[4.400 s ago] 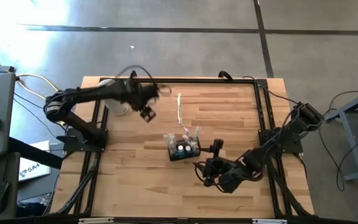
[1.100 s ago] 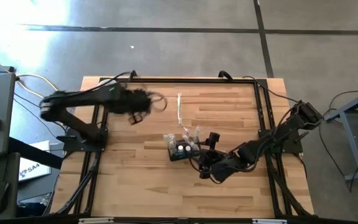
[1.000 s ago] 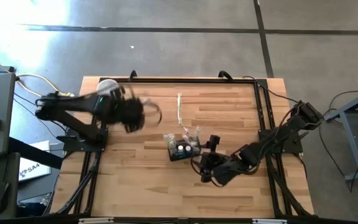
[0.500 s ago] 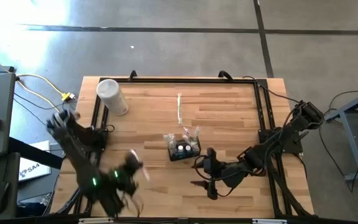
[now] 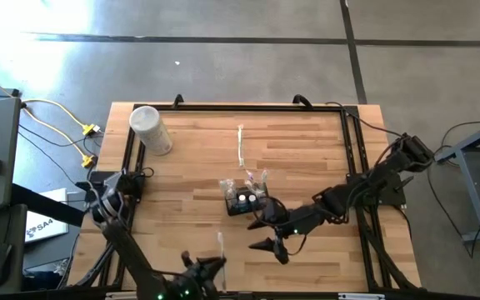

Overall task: Pick & Place toothbrushing station
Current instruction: Put the purple toothbrush into the black wire organizer

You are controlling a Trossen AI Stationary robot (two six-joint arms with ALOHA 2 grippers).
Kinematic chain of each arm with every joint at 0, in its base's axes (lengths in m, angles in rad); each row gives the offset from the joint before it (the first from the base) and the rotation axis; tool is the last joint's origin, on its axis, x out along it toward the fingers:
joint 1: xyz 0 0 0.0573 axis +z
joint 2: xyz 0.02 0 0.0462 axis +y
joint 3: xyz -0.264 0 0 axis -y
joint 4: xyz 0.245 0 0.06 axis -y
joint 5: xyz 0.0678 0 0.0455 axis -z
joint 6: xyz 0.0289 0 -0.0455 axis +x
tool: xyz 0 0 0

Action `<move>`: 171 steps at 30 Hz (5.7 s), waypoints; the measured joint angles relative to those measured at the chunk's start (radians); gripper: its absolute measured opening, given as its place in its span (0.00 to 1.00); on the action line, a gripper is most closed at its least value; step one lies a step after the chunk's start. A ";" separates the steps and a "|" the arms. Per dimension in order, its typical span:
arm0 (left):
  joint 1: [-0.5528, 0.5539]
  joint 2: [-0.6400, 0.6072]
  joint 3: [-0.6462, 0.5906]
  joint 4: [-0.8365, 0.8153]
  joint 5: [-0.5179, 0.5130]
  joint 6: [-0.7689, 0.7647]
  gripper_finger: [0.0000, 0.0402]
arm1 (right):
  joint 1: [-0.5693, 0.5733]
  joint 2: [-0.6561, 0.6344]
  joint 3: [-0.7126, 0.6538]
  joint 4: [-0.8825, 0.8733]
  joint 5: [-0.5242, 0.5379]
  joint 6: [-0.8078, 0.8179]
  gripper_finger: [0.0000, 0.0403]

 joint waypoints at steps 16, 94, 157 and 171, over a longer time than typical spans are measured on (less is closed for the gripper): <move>0.142 0.039 0.115 -0.005 0.017 0.113 0.04 | -0.034 0.080 0.000 0.105 0.008 -0.073 0.67; 0.176 -0.256 0.026 -0.034 0.501 -1.364 0.23 | 0.209 0.118 -0.001 0.368 0.456 -0.663 0.02; 0.268 -0.254 -0.080 0.621 0.637 -1.040 0.55 | 0.265 0.118 0.000 0.447 0.493 -0.842 0.02; 0.292 -0.244 -0.079 0.673 0.657 -1.023 0.54 | 0.265 0.119 0.000 0.425 0.509 -0.842 0.02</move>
